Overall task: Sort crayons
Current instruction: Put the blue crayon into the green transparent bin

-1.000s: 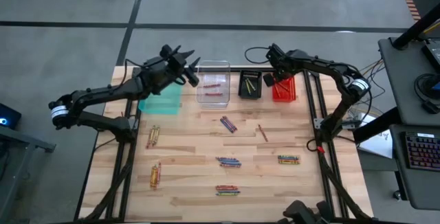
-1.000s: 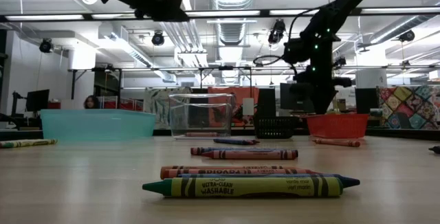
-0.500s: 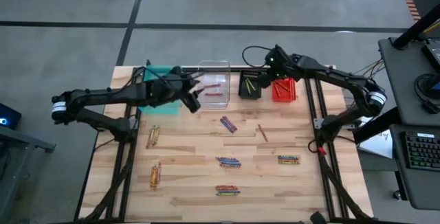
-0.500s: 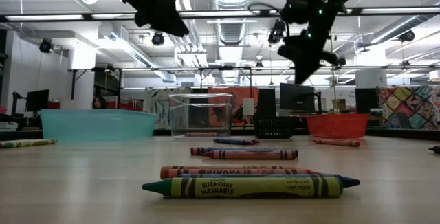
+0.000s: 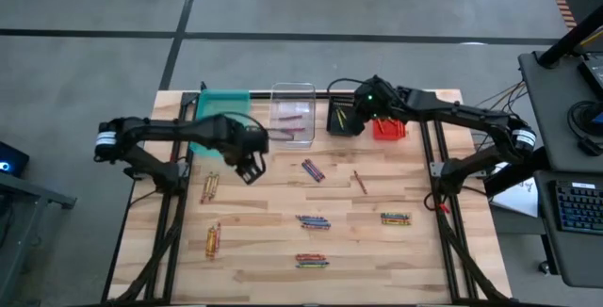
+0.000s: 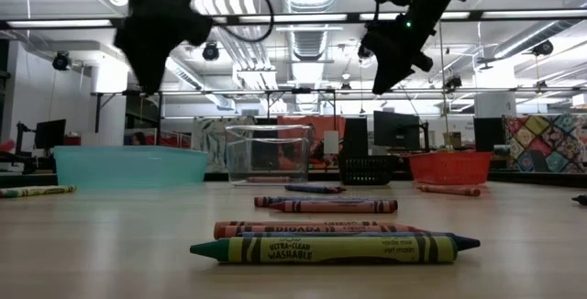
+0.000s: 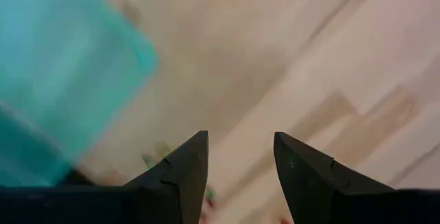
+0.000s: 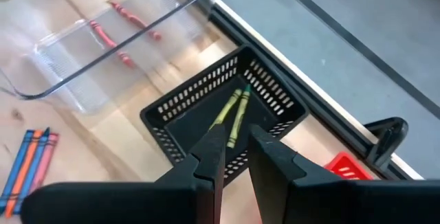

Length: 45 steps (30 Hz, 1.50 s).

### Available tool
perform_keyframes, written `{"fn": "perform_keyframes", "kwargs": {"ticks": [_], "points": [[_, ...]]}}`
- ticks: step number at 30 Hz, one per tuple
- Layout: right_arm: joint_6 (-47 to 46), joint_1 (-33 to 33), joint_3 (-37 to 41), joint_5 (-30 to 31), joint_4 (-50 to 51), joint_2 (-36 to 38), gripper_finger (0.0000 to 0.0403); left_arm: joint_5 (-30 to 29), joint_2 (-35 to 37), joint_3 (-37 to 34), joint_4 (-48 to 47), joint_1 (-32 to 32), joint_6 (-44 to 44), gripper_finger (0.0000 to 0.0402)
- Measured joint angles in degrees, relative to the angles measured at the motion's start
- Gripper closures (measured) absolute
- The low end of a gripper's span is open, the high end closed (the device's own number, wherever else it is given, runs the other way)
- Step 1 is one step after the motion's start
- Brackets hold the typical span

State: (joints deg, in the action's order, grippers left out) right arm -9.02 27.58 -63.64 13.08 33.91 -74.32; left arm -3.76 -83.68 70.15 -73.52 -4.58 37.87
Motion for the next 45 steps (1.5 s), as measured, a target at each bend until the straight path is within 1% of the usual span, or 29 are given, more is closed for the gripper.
{"fn": "perform_keyframes", "kwargs": {"ticks": [2, 4, 13, 17, 21, 24, 28, 37, 39, 42, 45], "points": [[0.0, -0.4, 0.4, 0.0, 0.0, -0.1, 0.0351, 2.0, -0.8, -1.7, -0.5, 2.9, 4.8, 0.0253], [0.0, -0.5, 1.0, 0.0, 0.0, -0.4, 0.0351, 2.8, -1.2, -3.2, -0.3, 6.3, 9.4, 0.0253], [0.0, -0.5, 1.5, 0.0, 0.0, -0.6, 0.0351, 1.7, -1.3, -8.2, 0.0, 21.1, 36.4, 0.0253], [0.0, -0.5, 1.5, 0.0, -0.1, -0.3, 0.0351, 3.5, -1.4, -8.4, 0.3, 26.4, 44.9, 0.0253], [0.0, -0.5, 1.5, 0.0, -0.2, -0.3, 0.0351, 3.2, -1.4, -8.3, 1.6, 31.4, 53.1, 0.0253], [-0.2, -0.5, 1.5, 0.0, -0.2, -0.3, 0.0351, 3.0, -1.4, -8.6, 2.4, 34.1, 57.5, 0.0253], [-1.1, -0.6, 1.5, 0.0, -0.2, -0.3, 0.0351, 1.9, -1.4, -8.7, 2.1, 36.4, 60.1, 0.0253], [-0.8, -3.3, 1.5, 0.0, 0.1, -0.1, 0.0351, -4.6, -1.4, -8.8, -0.2, 36.7, 56.2, 0.0253], [-0.1, -4.3, 1.5, 0.0, 0.1, 0.2, 0.0351, -5.1, -1.4, -8.8, -0.2, 36.7, 56.3, 0.0253], [0.9, -5.8, 1.5, 0.0, 0.1, 0.7, 0.0351, -6.3, -1.4, -8.8, 0.9, 36.8, 56.8, 0.0253], [1.3, -7.7, 1.5, 0.0, 0.1, 1.0, 0.0351, -8.2, -1.4, -8.8, 4.3, 36.8, 56.6, 0.0253]]}}
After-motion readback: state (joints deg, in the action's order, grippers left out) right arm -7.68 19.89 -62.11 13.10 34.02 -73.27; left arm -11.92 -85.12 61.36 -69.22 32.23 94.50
